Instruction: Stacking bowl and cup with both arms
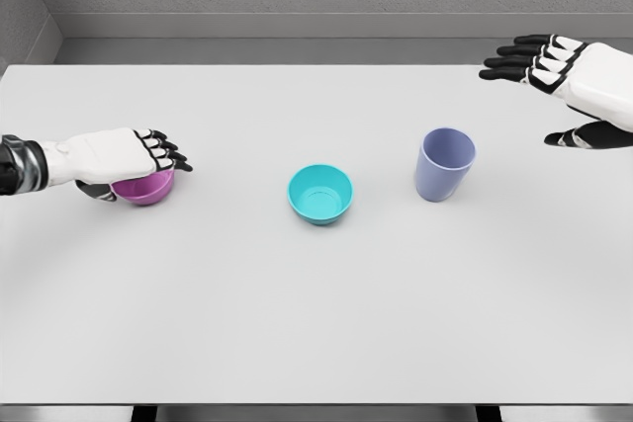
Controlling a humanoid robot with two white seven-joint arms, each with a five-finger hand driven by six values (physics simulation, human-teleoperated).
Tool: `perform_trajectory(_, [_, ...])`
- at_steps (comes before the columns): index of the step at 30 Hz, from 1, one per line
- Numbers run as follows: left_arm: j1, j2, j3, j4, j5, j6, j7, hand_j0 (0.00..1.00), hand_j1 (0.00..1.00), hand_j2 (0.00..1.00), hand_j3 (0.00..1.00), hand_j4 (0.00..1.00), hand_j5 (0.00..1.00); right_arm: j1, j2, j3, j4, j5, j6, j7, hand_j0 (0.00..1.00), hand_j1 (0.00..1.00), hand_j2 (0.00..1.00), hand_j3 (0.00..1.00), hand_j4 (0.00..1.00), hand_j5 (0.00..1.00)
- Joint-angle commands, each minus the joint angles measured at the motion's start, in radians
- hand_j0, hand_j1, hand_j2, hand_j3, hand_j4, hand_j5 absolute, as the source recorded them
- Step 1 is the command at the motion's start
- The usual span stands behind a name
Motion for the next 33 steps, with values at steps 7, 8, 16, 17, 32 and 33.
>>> perform_trajectory(7, [-0.002,-0.008,0.000,0.002,-0.003,0.002,0.000,1.00,1.00,1.00,1.00,1.00,1.00,0.000,-0.001,-0.004,0.001,-0.007,0.001,-0.002,1.00,1.00,1.00,1.00,1.00,1.00])
perform_trajectory(8, [-0.005,-0.008,0.000,0.002,-0.003,0.002,0.000,1.00,1.00,1.00,1.00,1.00,1.00,0.000,-0.001,-0.004,0.001,-0.007,0.001,0.000,1.00,1.00,1.00,1.00,1.00,1.00])
perform_trajectory(16, [-0.006,-0.008,-0.006,0.002,-0.003,0.002,-0.030,0.79,0.79,0.79,0.79,0.79,0.79,-0.002,0.000,-0.004,0.001,-0.007,0.001,0.000,1.00,1.00,1.00,1.00,1.00,1.00])
perform_trajectory(17, [-0.008,-0.008,-0.006,0.002,-0.003,0.002,-0.030,0.77,0.77,0.77,0.77,0.77,0.77,-0.002,-0.001,-0.004,0.000,-0.007,0.001,0.000,1.00,1.00,1.00,1.00,1.00,1.00])
perform_trajectory(32, [-0.035,-0.053,0.005,-0.090,0.008,0.002,-0.020,0.77,0.77,0.77,0.77,0.77,0.77,0.000,-0.001,-0.004,0.003,-0.007,0.001,0.000,1.00,1.00,1.00,1.00,1.00,1.00])
perform_trajectory(33, [-0.041,-0.064,0.005,-0.108,0.008,0.002,-0.021,0.77,0.77,0.77,0.77,0.77,0.77,0.000,-0.001,-0.004,0.003,-0.007,0.001,0.000,1.00,1.00,1.00,1.00,1.00,1.00])
